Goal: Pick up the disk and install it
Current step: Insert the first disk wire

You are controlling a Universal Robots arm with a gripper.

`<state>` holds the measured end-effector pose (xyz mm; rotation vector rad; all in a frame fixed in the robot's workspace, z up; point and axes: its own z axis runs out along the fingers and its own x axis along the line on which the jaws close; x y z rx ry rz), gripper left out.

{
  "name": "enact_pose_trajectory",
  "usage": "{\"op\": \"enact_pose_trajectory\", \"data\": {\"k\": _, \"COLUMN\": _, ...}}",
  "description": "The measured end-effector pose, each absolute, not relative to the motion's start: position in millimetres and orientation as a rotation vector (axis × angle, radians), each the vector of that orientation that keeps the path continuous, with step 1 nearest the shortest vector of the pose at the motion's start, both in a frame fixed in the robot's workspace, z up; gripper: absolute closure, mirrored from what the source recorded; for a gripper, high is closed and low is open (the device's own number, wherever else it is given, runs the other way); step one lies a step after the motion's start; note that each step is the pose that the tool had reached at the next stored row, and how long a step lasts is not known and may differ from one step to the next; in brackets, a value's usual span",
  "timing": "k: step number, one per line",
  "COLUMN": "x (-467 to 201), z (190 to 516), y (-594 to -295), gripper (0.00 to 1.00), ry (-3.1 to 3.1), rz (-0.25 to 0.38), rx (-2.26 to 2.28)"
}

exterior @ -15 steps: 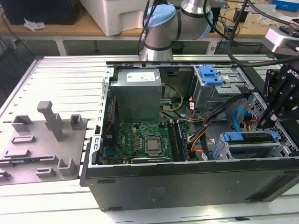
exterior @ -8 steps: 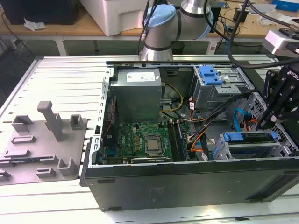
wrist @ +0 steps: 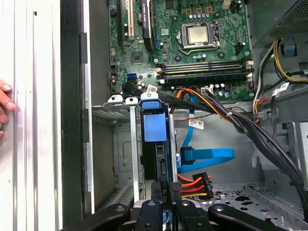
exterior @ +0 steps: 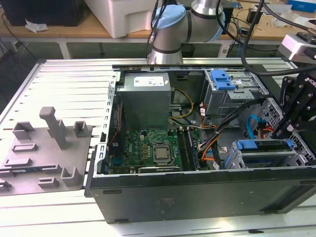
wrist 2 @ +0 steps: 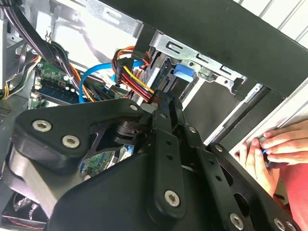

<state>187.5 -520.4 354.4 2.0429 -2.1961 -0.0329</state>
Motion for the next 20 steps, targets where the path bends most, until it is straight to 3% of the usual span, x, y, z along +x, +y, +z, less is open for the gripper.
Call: {"op": "enact_pose_trajectory", "data": {"k": 20, "x": 189.0, "z": 352.1, "y": -517.2, "gripper": 0.83, "ry": -2.133, "rz": -0.026, "rx": 2.107}}
